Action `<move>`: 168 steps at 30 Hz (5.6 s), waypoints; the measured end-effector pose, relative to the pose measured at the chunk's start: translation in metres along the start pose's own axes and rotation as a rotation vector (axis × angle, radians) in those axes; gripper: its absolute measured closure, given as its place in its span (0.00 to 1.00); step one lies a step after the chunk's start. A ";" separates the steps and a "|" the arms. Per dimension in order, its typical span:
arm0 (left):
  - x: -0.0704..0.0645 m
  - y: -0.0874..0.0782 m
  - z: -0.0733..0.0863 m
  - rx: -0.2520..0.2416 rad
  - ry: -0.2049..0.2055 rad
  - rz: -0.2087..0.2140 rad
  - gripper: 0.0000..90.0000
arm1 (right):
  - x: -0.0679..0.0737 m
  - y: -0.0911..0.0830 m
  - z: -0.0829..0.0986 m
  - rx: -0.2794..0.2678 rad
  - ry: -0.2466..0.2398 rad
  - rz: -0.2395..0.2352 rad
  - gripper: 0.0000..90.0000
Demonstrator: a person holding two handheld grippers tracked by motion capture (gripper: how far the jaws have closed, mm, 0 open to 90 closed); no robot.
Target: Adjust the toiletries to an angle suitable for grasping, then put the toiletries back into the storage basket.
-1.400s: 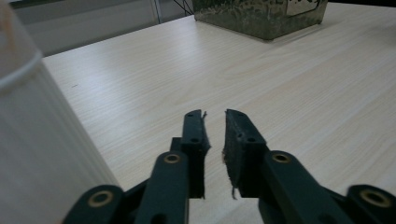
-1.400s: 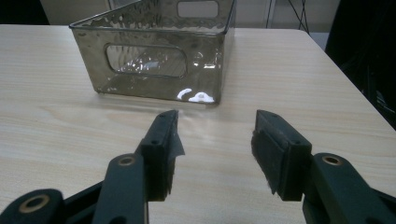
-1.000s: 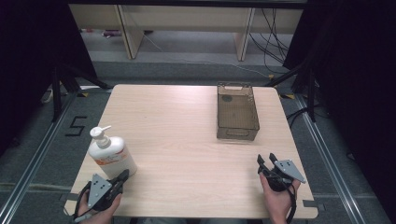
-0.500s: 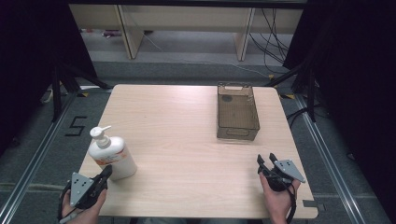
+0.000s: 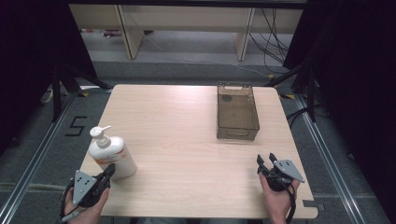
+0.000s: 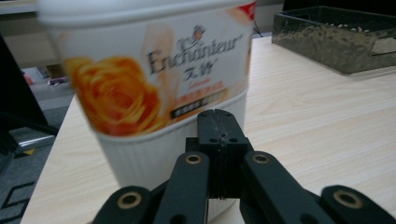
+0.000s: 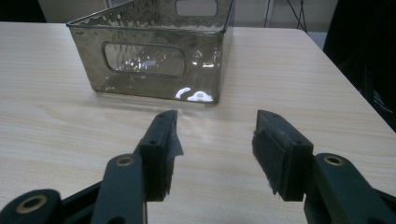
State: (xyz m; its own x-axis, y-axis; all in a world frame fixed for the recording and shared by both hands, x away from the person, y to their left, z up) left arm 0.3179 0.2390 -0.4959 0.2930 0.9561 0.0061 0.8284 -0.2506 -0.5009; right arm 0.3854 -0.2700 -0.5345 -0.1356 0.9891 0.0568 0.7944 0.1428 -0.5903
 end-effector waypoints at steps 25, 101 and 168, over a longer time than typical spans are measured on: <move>-0.012 0.031 -0.021 0.008 0.057 0.019 0.99 | -0.002 0.001 -0.001 -0.002 -0.036 0.006 0.54; 0.044 0.011 0.040 -0.017 -0.003 -0.016 0.22 | 0.294 -0.016 -0.116 -0.197 -0.344 -0.475 0.50; 0.040 0.009 0.039 -0.031 -0.001 0.005 0.19 | 0.430 -0.029 -0.119 -0.221 -0.369 -0.554 0.45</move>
State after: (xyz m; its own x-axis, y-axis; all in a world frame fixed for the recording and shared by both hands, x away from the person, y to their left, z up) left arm 0.3191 0.2810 -0.5337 0.2962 0.9551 0.0026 0.8417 -0.2597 -0.4735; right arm 0.3741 0.1554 -0.3968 -0.7164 0.6977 0.0018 0.6465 0.6649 -0.3740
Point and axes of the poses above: each handheld gripper's, and its own axes: y roughly forward along the jaws, z roughly out of its underside, x roughly to its left, the point moved 6 cm from there along y, roughly forward along the jaws, and after that the axes turned 15 degrees about x, right-handed, at the moved point
